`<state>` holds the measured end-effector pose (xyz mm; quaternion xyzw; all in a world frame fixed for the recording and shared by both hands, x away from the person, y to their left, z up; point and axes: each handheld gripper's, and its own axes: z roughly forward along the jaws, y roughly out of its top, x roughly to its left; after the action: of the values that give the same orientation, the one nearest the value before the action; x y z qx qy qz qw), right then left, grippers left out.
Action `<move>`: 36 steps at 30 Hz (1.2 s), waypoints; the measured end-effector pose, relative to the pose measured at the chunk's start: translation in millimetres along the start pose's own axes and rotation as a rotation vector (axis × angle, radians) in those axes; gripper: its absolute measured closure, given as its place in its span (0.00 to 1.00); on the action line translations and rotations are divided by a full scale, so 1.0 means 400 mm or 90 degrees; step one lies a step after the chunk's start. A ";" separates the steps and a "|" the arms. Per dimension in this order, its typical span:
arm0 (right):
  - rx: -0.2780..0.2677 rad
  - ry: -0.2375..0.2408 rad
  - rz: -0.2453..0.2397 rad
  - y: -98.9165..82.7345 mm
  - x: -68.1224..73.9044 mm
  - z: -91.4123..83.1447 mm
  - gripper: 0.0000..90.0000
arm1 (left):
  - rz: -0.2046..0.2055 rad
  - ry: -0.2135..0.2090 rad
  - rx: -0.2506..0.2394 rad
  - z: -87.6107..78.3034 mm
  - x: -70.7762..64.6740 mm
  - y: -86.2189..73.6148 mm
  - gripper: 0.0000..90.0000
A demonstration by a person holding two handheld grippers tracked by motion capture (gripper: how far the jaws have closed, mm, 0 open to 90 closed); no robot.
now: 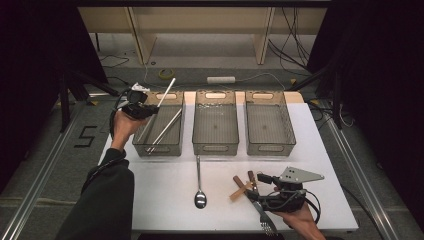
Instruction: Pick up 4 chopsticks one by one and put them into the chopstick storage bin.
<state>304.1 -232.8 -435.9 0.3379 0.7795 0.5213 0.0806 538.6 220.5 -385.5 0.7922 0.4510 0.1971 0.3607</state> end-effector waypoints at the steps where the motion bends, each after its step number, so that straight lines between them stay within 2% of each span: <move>1: 0.000 0.000 -0.001 0.000 0.000 0.000 0.32 | -0.002 0.002 0.000 0.002 0.000 -0.002 0.93; 17: 0.000 0.000 0.000 -0.001 -0.001 0.000 0.32 | -0.018 0.000 0.013 0.031 -0.007 -0.030 0.93; 36: -0.001 -0.001 -0.001 0.000 -0.001 -0.002 0.32 | -0.034 0.004 0.044 0.059 -0.006 -0.055 0.93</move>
<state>304.0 -233.6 -435.6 0.3377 0.7794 0.5213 0.0818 539.9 216.4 -417.8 0.7912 0.4796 0.1747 0.3368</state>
